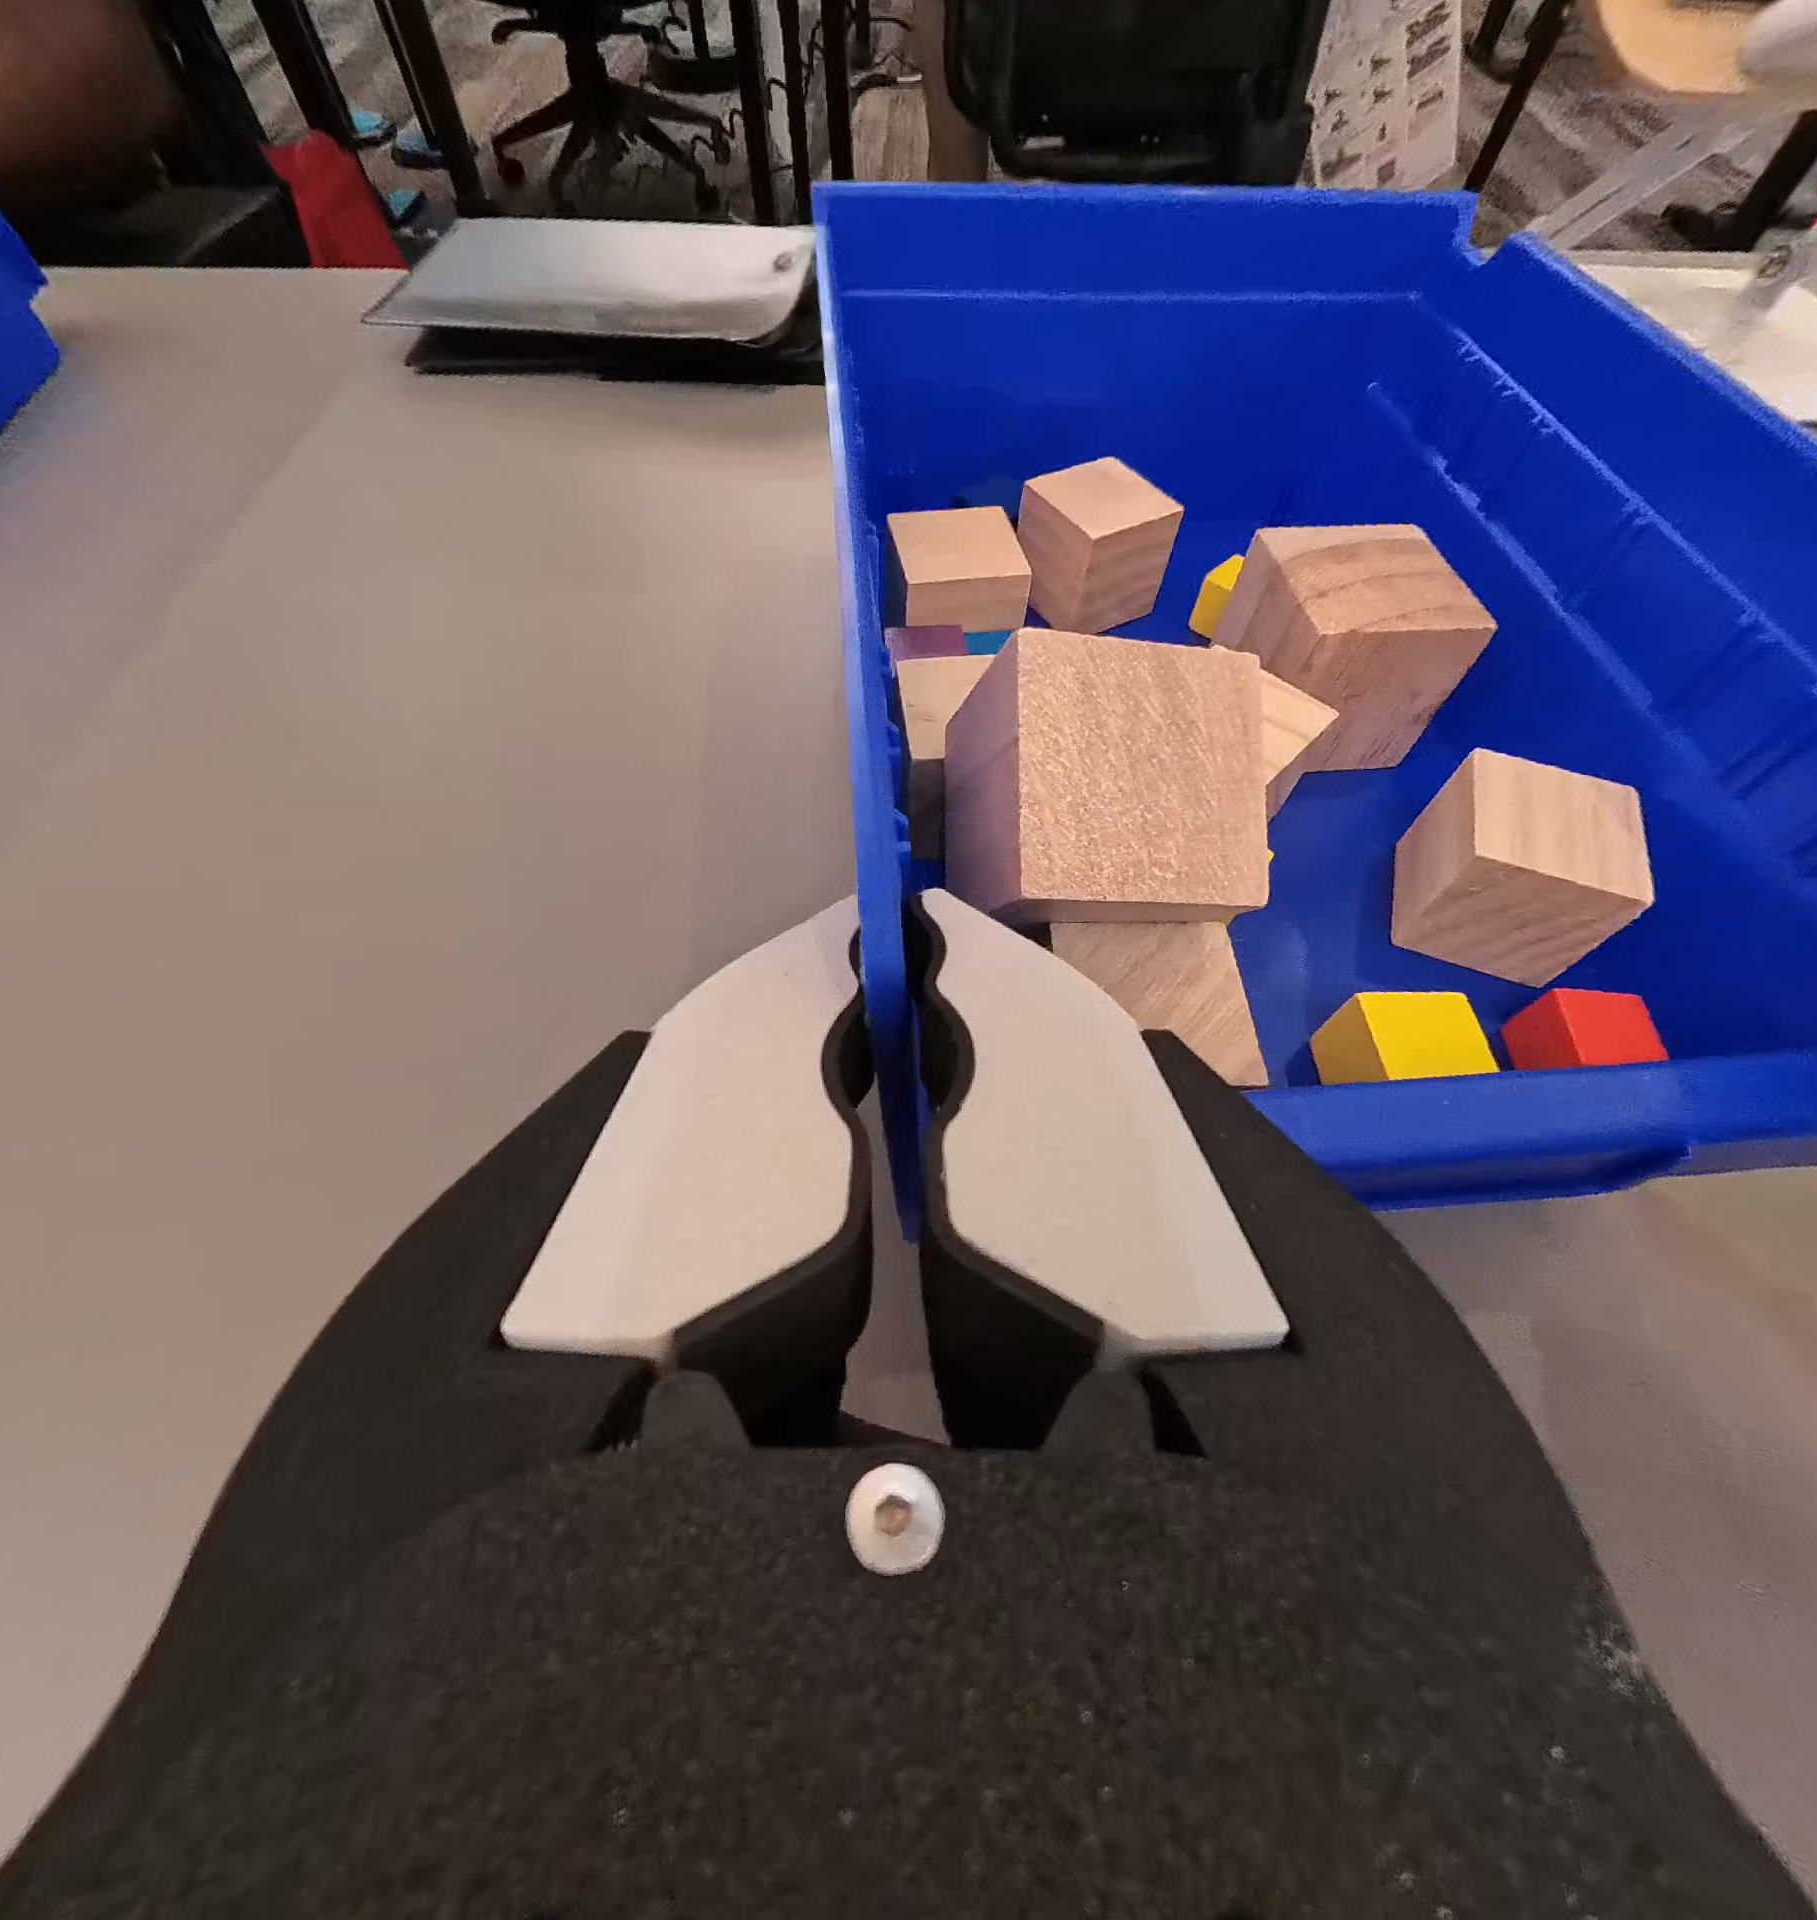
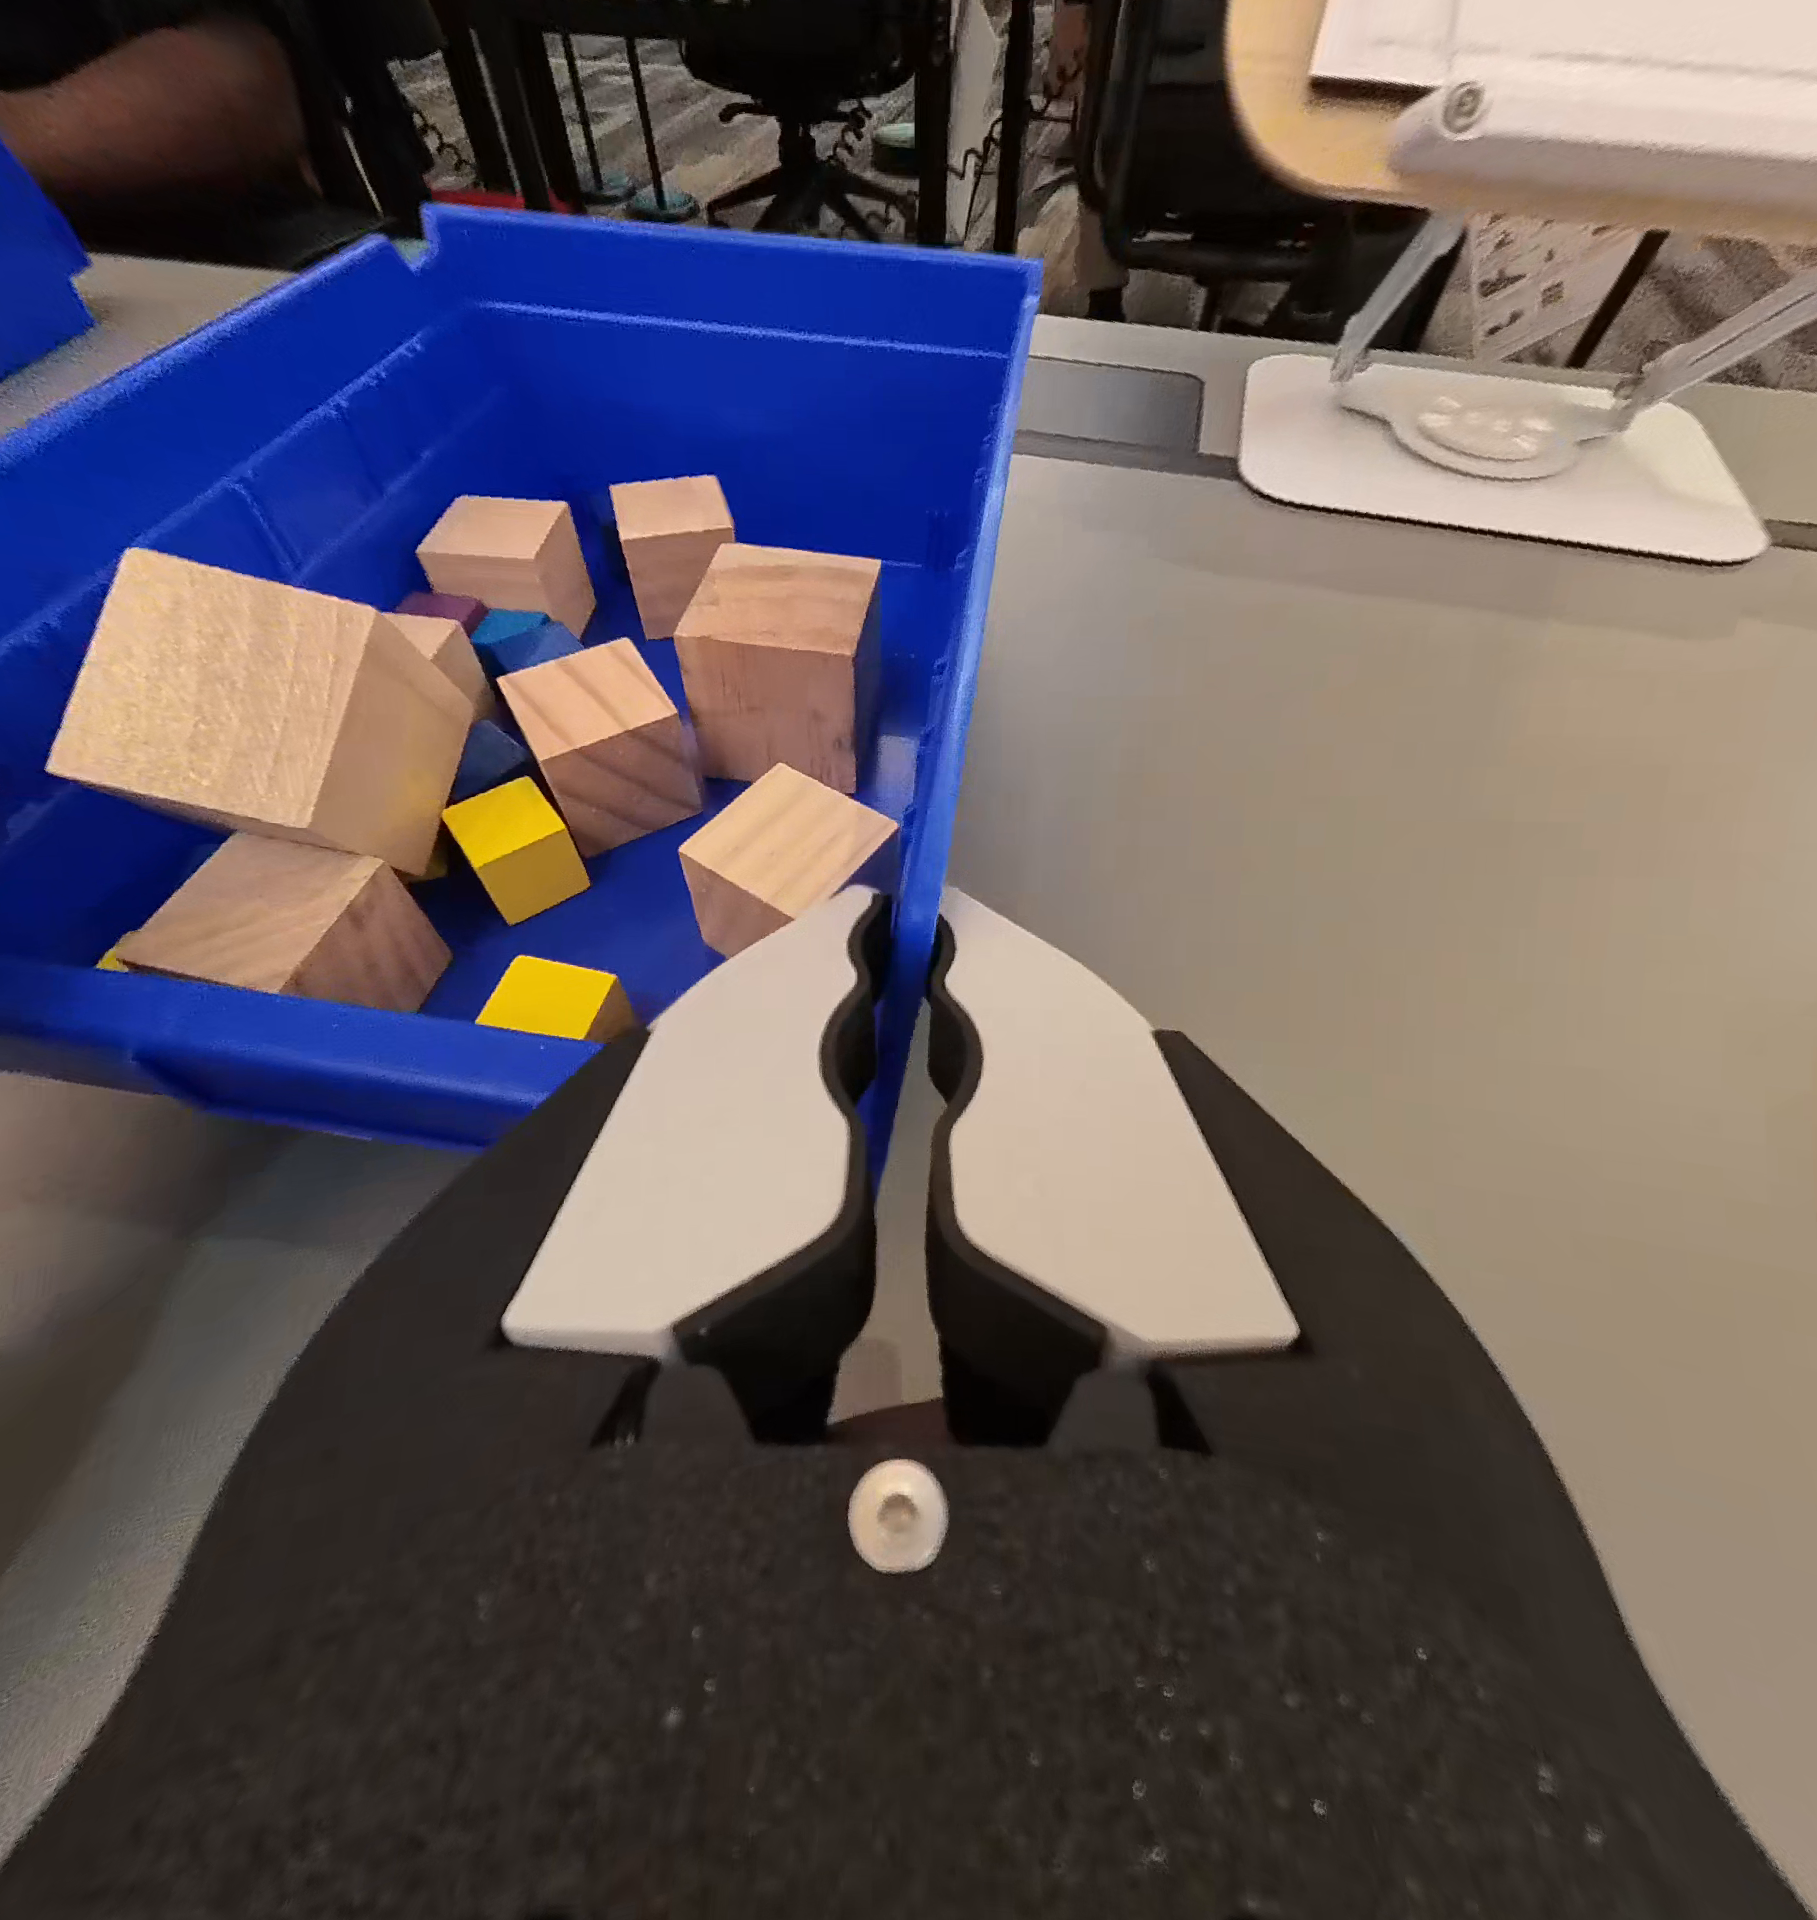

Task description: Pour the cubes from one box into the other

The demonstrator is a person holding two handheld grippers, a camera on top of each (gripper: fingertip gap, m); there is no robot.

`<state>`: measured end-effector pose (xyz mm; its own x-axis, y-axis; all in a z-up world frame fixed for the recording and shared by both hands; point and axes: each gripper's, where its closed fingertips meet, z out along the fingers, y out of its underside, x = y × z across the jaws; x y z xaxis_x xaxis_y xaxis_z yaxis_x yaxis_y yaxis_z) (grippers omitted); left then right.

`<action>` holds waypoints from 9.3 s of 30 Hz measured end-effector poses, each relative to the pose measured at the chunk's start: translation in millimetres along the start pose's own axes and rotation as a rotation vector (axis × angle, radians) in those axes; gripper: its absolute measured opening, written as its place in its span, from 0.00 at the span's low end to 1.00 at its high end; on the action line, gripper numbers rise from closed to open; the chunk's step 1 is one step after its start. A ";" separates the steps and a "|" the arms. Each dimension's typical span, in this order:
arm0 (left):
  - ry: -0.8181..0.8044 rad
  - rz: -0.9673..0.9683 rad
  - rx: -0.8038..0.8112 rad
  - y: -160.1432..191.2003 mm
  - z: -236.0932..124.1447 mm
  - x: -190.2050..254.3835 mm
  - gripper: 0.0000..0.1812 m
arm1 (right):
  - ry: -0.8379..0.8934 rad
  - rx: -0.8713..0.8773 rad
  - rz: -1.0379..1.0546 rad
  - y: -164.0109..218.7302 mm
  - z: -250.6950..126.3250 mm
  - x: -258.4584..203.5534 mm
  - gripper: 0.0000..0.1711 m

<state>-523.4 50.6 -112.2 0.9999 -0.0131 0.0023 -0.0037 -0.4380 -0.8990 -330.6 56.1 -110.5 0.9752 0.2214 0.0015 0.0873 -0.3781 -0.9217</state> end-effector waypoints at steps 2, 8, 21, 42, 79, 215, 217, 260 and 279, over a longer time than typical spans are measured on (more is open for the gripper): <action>0.007 0.002 -0.004 5.9 7.1 -8.1 0.01 | -0.043 -0.018 0.041 7.0 2.1 -8.4 0.03; 0.113 -0.094 -0.004 13.4 11.4 -9.9 0.03 | -0.128 -0.015 0.090 7.4 1.0 -14.5 0.04; 0.088 -0.059 0.100 -27.3 -83.9 17.0 0.26 | -0.540 0.030 -0.081 -16.4 -121.1 87.5 0.17; 0.195 -0.129 0.107 40.3 -102.0 94.5 0.25 | 0.026 -0.020 0.353 92.0 -188.0 439.2 0.30; 0.180 -0.070 0.089 -24.9 -107.0 60.5 0.24 | -0.007 0.065 0.024 59.1 -187.2 358.3 0.29; 0.152 1.045 0.066 -324.8 95.7 723.2 0.03 | 0.033 0.028 0.606 -108.4 -11.3 683.6 0.03; 0.150 1.041 0.102 -324.1 89.3 723.0 0.03 | 0.046 0.062 0.608 -110.0 -15.0 684.5 0.03; 0.039 0.939 0.642 -304.6 -3.6 707.0 0.02 | 0.075 0.467 0.410 -126.3 -66.2 670.5 0.03; 0.227 0.685 0.388 -401.7 -32.5 625.4 0.03 | 0.191 0.157 0.192 -254.0 -128.4 614.2 0.04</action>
<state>103.0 189.1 264.6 0.7501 -0.3648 -0.5515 -0.5667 0.0753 -0.8205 272.3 172.8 174.3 0.9927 -0.0186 -0.1189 -0.1198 -0.2499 -0.9608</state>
